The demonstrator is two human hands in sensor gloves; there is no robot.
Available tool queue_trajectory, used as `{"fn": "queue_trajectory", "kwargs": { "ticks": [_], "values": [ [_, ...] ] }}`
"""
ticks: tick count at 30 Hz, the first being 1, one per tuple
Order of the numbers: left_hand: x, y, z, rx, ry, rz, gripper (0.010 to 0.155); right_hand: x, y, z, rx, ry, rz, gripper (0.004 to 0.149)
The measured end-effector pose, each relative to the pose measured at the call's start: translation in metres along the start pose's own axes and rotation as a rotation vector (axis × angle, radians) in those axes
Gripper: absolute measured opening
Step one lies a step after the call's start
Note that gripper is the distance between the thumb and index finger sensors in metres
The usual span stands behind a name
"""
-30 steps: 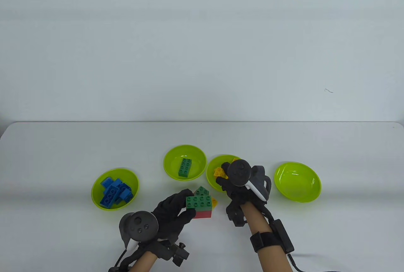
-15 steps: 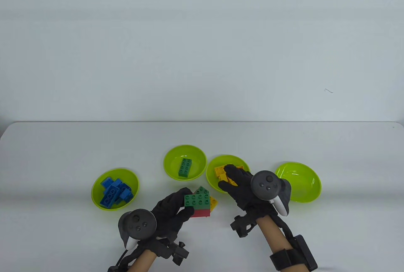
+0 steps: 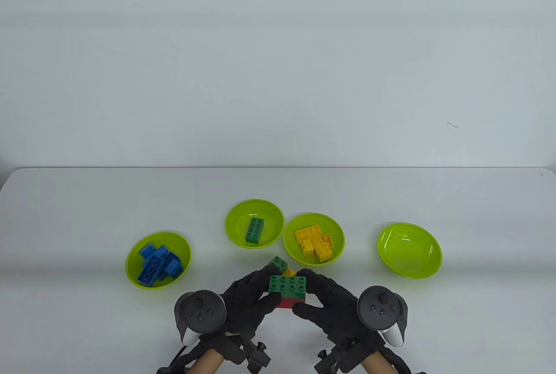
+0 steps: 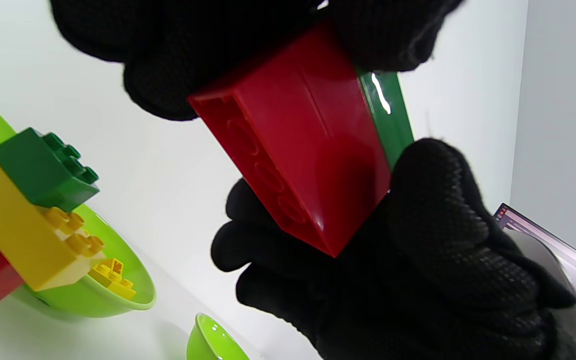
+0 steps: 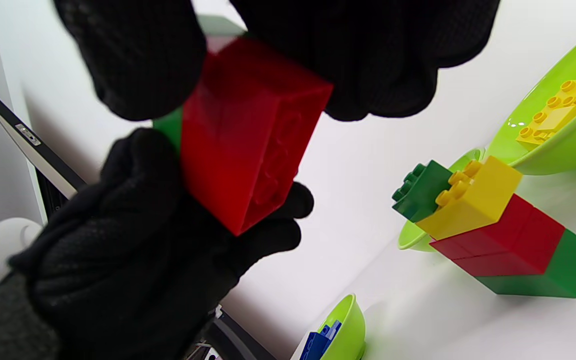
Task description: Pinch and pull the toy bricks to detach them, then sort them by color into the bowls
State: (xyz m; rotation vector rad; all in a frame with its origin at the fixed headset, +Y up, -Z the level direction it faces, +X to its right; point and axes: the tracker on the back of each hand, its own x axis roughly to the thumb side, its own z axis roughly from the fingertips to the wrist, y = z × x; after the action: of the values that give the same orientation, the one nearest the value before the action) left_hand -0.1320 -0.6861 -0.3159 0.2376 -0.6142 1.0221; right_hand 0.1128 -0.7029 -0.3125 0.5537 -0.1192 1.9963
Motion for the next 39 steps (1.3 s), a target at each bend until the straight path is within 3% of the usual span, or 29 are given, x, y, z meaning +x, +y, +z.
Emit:
{"fn": "queue_trajectory", "kwargs": {
  "ticks": [10,13,16,22,27,36,39],
  "values": [
    [0.002,-0.002,0.000,-0.009,-0.015,0.040,0.067,0.003,0.000,0.005,-0.065,-0.025,-0.006,0.061],
    [0.006,0.003,0.000,0.025,-0.055,0.000,0.069,0.002,0.000,0.005,-0.066,-0.027,-0.001,0.061],
    [0.011,0.005,-0.003,-0.015,-0.084,-0.032,0.071,0.003,0.003,0.005,-0.047,-0.034,0.005,0.061],
    [0.014,0.001,-0.003,-0.064,-0.102,-0.053,0.064,0.002,0.004,0.007,-0.041,-0.044,-0.017,0.060],
    [0.020,0.002,-0.004,-0.040,-0.164,-0.152,0.062,0.002,0.005,0.007,-0.036,-0.017,-0.065,0.061],
    [0.015,0.000,-0.009,-0.084,-0.058,-0.001,0.060,0.003,0.004,0.007,-0.064,-0.043,-0.009,0.060],
    [0.017,-0.001,-0.008,-0.067,-0.084,-0.056,0.061,0.001,0.003,0.007,-0.064,-0.028,-0.022,0.060]
  ]
}}
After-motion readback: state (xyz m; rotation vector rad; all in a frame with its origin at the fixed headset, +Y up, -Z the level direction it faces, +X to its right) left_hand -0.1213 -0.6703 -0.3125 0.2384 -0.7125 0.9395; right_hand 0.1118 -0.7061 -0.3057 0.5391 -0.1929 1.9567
